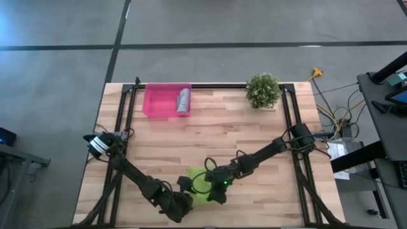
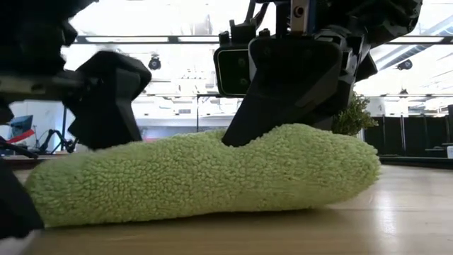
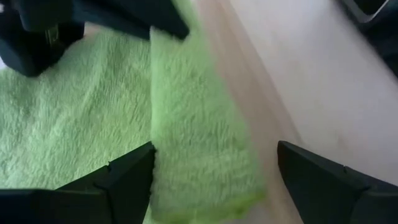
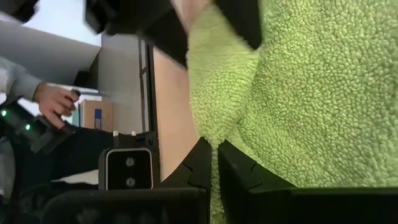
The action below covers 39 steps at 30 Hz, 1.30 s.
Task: Roll microfiber towels into tight, uniform cylinder then place into a basket
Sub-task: Roll the green microfiber cloth
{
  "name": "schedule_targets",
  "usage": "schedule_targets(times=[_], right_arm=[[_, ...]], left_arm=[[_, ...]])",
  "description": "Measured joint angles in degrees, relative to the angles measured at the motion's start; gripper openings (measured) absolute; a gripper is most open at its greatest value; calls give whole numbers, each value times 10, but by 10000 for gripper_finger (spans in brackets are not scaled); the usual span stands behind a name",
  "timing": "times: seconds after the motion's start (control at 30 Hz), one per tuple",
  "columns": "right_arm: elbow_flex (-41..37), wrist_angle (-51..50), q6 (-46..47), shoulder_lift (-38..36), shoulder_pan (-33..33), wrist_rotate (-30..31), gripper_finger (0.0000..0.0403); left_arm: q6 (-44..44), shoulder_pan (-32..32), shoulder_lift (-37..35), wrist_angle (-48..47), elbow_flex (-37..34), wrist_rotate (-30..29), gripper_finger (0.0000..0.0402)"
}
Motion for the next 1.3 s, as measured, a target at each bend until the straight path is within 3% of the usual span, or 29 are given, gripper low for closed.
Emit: schedule_targets(times=[0.47, 0.63, 0.9, 1.17, 1.3], right_arm=[[0, -2, 17, 0, 0, 21, 9], [0, -1, 17, 0, 0, 21, 9], [0, -1, 17, 0, 0, 21, 9], [0, -1, 18, 0, 0, 21, 9], [0, -1, 19, -1, 0, 35, 12]], left_arm=[[-16, -15, 3, -14, 11, -22, 305], [-33, -14, 15, -12, 11, -18, 282], [-58, -14, 15, -14, 12, -13, 184], [-76, -13, 11, -13, 12, -10, 26], [-82, -13, 10, -12, 12, 8, 11]])
